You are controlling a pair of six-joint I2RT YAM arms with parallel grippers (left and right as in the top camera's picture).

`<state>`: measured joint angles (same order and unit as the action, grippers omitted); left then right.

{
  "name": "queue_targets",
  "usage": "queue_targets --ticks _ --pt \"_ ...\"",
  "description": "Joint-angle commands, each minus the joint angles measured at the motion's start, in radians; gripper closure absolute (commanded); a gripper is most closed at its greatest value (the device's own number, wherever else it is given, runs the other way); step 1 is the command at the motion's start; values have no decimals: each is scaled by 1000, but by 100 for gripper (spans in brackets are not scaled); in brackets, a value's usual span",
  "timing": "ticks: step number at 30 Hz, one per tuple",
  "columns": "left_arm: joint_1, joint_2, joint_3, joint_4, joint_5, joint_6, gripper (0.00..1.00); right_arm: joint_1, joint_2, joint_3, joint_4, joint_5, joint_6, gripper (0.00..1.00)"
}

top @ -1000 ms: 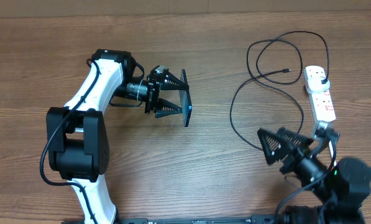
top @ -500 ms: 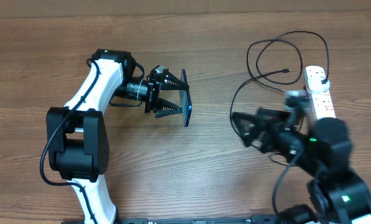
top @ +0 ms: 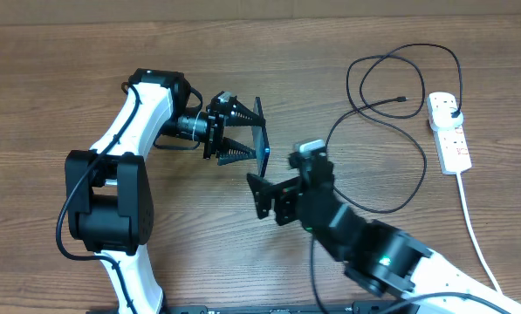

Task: Plug charger to phone and switch on socket
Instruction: 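Move the right gripper to the phone and grasp its lower end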

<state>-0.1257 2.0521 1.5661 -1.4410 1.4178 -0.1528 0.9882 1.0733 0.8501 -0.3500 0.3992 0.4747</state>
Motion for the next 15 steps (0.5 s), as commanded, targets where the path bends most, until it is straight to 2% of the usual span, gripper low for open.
queue_targets --ticks 1,8,15 --pt "-6 1 24 3 49 26 41 34 66 22 58 169 27 0" --pt "-6 1 24 7 45 27 41 31 174 22 196 169 29 0" --pt "-6 1 24 13 37 27 41 28 255 22 250 187 25 0"
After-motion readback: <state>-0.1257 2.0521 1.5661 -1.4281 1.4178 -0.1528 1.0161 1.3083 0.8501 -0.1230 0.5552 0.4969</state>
